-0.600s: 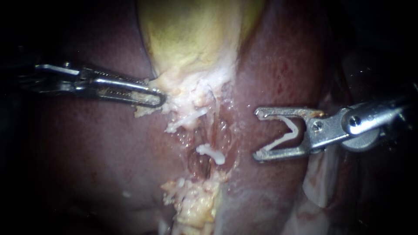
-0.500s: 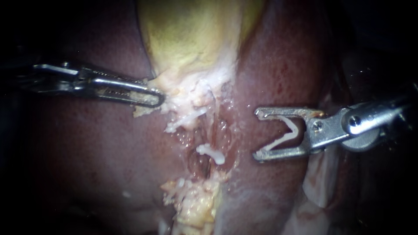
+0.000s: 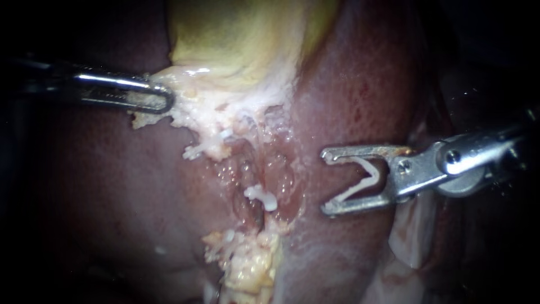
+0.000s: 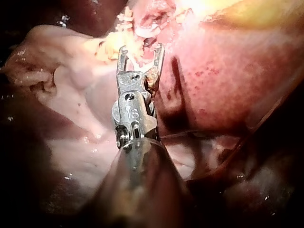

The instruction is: Clipping second clip right tube

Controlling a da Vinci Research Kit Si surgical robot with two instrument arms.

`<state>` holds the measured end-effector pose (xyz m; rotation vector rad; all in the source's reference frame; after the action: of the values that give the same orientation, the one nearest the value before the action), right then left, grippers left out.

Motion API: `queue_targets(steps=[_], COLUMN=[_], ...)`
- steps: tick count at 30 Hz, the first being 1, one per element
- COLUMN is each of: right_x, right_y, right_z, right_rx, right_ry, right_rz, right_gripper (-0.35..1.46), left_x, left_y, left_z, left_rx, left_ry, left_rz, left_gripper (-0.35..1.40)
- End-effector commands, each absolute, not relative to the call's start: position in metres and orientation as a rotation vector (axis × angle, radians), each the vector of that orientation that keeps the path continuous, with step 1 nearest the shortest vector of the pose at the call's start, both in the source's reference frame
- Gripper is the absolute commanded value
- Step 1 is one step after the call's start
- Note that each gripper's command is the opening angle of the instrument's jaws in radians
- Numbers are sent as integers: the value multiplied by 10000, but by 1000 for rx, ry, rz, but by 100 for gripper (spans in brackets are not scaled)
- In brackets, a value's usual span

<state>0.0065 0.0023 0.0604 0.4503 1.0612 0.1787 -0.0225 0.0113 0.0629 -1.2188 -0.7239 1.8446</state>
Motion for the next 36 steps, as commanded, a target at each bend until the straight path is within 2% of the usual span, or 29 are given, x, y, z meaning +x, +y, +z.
queue_targets(steps=[1,9,18,28,36], right_x=[70,111,140,158,160], right_y=[22,5,12,15,12], right_z=[606,643,671,683,692], right_rx=[468,586,712,750,754], right_ry=[1059,1024,1078,1104,1100], right_rz=[206,376,535,603,608], right_gripper=[45,45,45,45,45], left_x=[-226,-227,-228,-228,-228], left_y=[113,112,111,110,110], left_z=[630,630,630,630,631], left_rx=[-1219,-1219,-1219,-1219,-1219], left_ry=[-721,-720,-718,-717,-717], left_rz=[1846,1846,1846,1846,1846], left_gripper=[-35,-35,-35,-35,-35])
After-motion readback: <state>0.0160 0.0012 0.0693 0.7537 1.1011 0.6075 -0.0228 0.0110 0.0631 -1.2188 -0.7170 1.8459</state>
